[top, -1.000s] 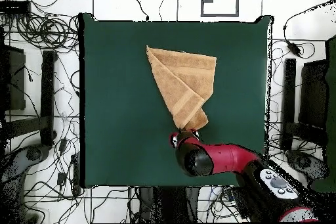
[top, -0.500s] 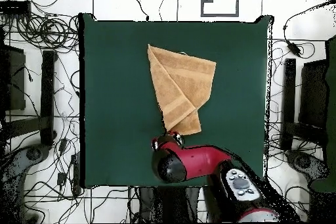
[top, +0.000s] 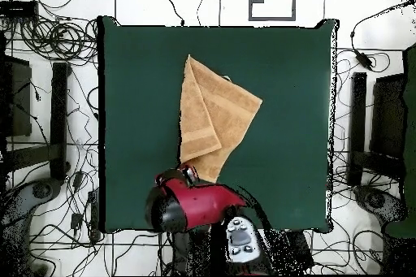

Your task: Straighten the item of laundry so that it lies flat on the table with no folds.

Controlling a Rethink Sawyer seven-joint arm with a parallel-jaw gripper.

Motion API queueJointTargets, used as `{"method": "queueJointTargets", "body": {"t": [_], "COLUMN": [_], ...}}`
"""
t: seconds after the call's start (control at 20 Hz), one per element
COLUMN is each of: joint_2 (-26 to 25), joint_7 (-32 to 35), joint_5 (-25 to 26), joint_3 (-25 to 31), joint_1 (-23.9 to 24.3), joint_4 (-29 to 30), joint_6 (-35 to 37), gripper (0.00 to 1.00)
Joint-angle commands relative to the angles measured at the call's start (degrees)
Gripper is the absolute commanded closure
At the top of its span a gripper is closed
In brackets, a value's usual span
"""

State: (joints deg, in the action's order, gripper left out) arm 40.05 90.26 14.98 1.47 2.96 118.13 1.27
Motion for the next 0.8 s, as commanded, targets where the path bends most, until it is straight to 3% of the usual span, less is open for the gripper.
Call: {"method": "queueJointTargets", "body": {"t": [0.05,0.25,0.5,0.8], "joint_2": [-0.77,-3.25,-3.75,1.82], "joint_7": [21.46,23.05,22.55,25.08], "joint_5": [-11.98,-19.93,-24.9,-28.18], "joint_3": [-7.76,-14.48,-15.84,-20.16], "joint_1": [-14.02,-23.81,-26.92,-32.72], "joint_4": [0.78,-0.88,-1.24,-4.38], "joint_6": [3.64,4.98,6.67,24.76], "gripper": [1.0,1.0,1.0,1.0]}}
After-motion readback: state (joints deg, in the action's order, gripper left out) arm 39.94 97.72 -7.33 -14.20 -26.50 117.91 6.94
